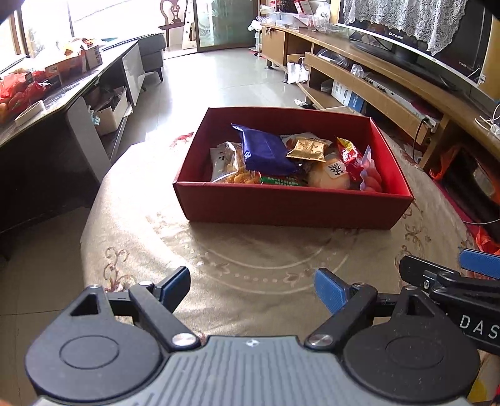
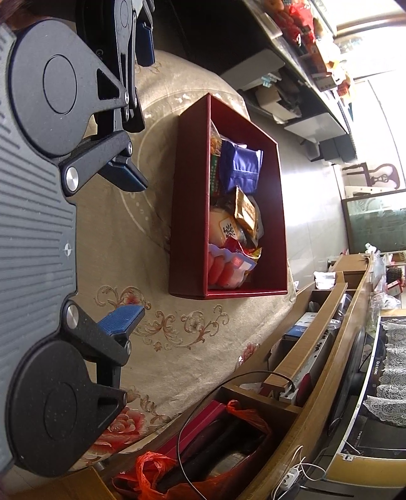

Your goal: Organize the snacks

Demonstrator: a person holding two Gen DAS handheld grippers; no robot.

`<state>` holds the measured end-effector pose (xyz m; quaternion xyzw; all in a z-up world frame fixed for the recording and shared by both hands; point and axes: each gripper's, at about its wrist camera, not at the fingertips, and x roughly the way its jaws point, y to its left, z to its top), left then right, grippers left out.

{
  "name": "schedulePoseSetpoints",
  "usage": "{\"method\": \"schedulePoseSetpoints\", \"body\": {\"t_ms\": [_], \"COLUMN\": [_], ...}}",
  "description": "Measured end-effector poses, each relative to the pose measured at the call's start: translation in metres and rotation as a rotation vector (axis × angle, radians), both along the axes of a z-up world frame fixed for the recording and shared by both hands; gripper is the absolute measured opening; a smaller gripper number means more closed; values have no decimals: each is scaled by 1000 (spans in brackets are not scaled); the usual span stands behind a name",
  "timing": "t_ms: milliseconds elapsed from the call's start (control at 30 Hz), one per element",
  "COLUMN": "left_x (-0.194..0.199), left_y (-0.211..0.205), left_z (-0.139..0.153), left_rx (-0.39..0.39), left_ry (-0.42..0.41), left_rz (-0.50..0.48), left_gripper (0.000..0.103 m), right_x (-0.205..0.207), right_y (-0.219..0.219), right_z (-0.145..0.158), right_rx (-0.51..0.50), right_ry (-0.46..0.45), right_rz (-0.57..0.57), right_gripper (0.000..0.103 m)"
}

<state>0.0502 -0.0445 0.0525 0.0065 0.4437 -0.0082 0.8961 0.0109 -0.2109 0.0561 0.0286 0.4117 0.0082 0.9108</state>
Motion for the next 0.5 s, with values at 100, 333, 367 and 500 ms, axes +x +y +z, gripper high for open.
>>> {"method": "schedulePoseSetpoints", "body": {"t_ms": [100,333,367,500], "left_x": [-3,-8,-9,-11], "left_y": [0,2,3,3], "left_z": [0,0,0,0], "left_rx": [9,9,8,10], "left_ry": [1,-6,-6,-14], "left_rz": [0,9,10,15], "left_gripper": [84,83,83,83], "right_x": [-3,-8,-8,-8], "right_y": [2,5,5,5], "right_z": [-1,-3,-3,-3], "right_rx": [-4,-12,-11,-6], "right_ry": [5,13,14,15], "right_rz": [0,14,15,22], "right_gripper": [84,84,84,84]}}
